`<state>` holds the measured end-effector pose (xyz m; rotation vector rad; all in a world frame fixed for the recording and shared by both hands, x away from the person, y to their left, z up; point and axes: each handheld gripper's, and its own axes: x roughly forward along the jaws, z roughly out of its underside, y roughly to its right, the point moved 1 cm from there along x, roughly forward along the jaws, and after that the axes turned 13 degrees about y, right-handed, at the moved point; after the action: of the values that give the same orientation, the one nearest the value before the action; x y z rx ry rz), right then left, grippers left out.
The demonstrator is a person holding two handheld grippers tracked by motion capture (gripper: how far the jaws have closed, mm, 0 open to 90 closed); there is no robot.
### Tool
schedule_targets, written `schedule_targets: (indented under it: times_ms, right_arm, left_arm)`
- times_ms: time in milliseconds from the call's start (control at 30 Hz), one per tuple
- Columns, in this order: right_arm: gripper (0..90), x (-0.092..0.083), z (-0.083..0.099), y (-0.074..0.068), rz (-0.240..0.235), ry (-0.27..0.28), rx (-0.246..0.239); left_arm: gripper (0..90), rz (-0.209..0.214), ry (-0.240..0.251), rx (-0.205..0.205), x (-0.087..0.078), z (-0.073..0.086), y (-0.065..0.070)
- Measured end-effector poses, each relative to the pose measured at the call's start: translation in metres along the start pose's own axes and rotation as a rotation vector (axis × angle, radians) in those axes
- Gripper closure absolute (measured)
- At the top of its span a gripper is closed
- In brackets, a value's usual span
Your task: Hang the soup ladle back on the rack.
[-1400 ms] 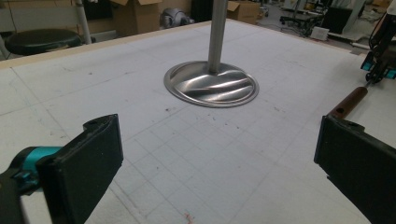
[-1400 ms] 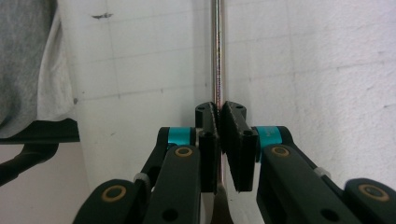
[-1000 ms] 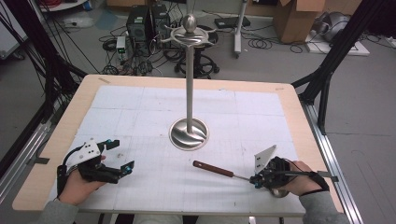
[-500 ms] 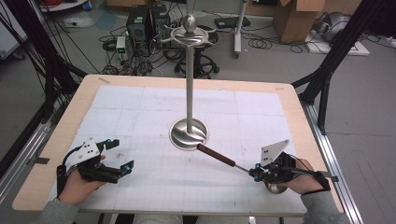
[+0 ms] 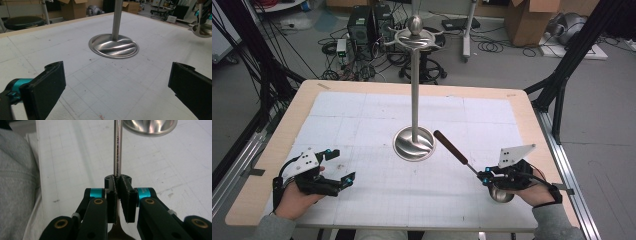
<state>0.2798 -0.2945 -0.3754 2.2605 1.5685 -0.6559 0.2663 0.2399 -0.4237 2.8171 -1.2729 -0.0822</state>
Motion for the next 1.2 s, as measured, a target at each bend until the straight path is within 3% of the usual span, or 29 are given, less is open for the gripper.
schedule_targets:
  times_ms: [267,367,600,1200]
  right_arm:
    - [84.7,-0.004,-0.003,0.004,0.05,0.072,0.031]
    - [84.7,-0.007,-0.004,0.004,0.067,0.122,0.057]
    - [84.7,-0.008,-0.011,0.002,0.095,0.201,0.067]
    - [84.7,-0.001,-0.03,-0.005,0.142,0.282,0.079]
  left_arm:
    - [1.8,-0.003,0.004,0.0,0.0,0.0,0.0]
    - [1.8,-0.005,0.005,-0.001,-0.001,-0.001,0.0]
    - [1.9,-0.002,0.003,0.003,0.0,-0.001,0.0]
    - [1.9,-0.001,0.011,0.0,-0.001,-0.001,0.0]
